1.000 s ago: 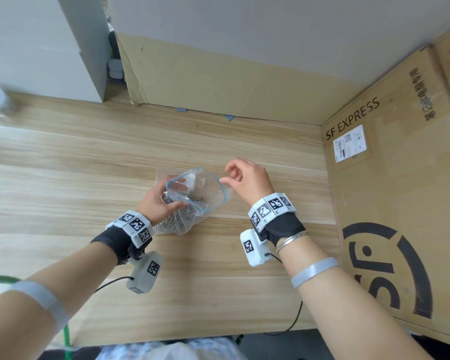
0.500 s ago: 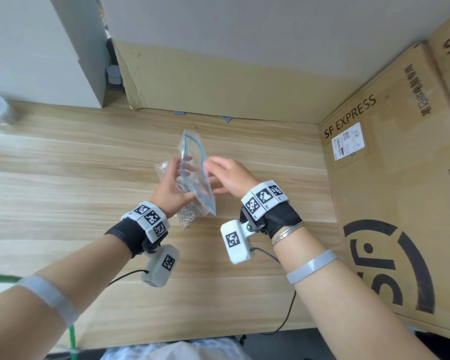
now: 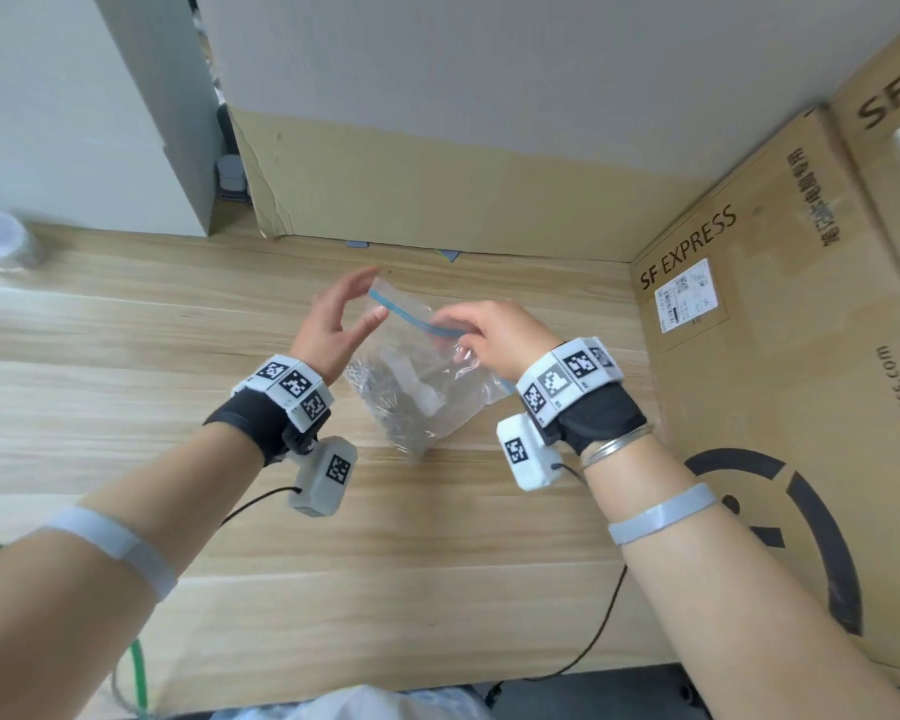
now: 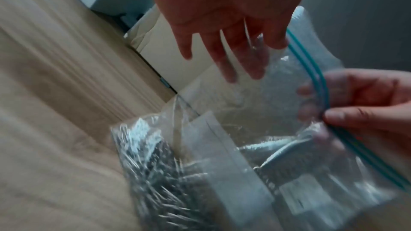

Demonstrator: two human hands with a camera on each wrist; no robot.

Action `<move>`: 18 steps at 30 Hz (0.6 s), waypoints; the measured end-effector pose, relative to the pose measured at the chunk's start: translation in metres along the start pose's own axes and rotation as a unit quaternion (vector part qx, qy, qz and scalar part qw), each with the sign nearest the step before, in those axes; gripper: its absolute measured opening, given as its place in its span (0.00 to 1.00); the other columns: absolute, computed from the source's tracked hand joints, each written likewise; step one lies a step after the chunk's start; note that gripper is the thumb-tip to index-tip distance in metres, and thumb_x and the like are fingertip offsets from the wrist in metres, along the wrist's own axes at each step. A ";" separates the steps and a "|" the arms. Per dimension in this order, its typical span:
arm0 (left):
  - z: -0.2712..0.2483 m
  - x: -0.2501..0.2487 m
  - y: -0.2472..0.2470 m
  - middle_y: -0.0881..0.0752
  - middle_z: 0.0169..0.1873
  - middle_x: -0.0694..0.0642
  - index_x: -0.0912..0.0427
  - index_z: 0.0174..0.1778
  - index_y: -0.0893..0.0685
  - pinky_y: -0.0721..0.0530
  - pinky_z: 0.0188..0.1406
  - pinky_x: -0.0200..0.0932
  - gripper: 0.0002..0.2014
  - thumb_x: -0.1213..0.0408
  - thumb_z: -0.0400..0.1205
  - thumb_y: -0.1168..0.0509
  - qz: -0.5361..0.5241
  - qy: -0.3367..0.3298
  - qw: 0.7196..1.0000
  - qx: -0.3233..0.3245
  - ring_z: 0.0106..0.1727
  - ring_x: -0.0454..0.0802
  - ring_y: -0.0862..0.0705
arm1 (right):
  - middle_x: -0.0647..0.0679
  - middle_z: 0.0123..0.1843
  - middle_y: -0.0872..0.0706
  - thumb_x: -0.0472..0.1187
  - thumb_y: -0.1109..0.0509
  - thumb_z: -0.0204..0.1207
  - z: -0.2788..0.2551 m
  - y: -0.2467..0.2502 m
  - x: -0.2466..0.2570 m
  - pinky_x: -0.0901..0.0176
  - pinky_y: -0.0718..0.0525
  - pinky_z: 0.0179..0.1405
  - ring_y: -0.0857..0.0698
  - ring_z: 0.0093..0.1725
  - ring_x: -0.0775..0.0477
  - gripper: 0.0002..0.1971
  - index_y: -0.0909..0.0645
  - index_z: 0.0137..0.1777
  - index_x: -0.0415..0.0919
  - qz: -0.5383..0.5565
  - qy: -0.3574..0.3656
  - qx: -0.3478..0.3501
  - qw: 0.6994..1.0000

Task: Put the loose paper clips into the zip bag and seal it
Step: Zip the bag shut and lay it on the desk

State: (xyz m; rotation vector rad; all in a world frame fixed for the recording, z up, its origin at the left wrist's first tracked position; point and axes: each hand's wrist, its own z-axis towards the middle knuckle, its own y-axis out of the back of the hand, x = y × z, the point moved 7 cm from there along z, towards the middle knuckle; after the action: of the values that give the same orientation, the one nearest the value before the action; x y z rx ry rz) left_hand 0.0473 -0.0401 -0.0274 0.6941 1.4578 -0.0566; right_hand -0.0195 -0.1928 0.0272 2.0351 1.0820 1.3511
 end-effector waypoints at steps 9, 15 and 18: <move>-0.014 -0.012 -0.028 0.16 0.36 0.47 0.46 0.39 0.20 0.12 0.41 0.37 0.08 0.66 0.79 0.38 -0.089 -0.012 0.995 0.037 0.33 0.35 0.14 | 0.53 0.53 0.12 0.39 0.37 0.76 -0.003 0.025 -0.012 0.62 0.23 0.54 0.17 0.53 0.49 0.14 0.19 0.59 0.54 -0.114 -0.031 0.009 0.993; -0.019 -0.010 -0.029 0.14 0.32 0.43 0.44 0.41 0.22 0.13 0.38 0.37 0.05 0.60 0.75 0.34 -0.092 -0.035 0.995 0.032 0.33 0.37 0.13 | 0.51 0.50 0.10 0.58 0.32 0.71 -0.004 0.008 0.006 0.51 0.18 0.55 0.14 0.52 0.48 0.15 0.16 0.53 0.53 -0.081 0.015 -0.064 0.995; -0.020 -0.009 -0.025 0.13 0.31 0.34 0.40 0.38 0.20 0.13 0.41 0.42 0.02 0.52 0.73 0.33 -0.093 -0.046 0.994 0.017 0.35 0.40 0.13 | 0.47 0.45 0.10 0.57 0.33 0.72 -0.002 0.002 0.014 0.49 0.17 0.49 0.14 0.46 0.43 0.14 0.15 0.51 0.53 -0.085 0.022 -0.088 0.992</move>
State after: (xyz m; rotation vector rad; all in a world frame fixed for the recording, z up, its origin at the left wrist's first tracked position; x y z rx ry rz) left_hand 0.0174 -0.0547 -0.0284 0.5743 1.4317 -0.2548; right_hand -0.0172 -0.1825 0.0374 1.7525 1.0885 1.3588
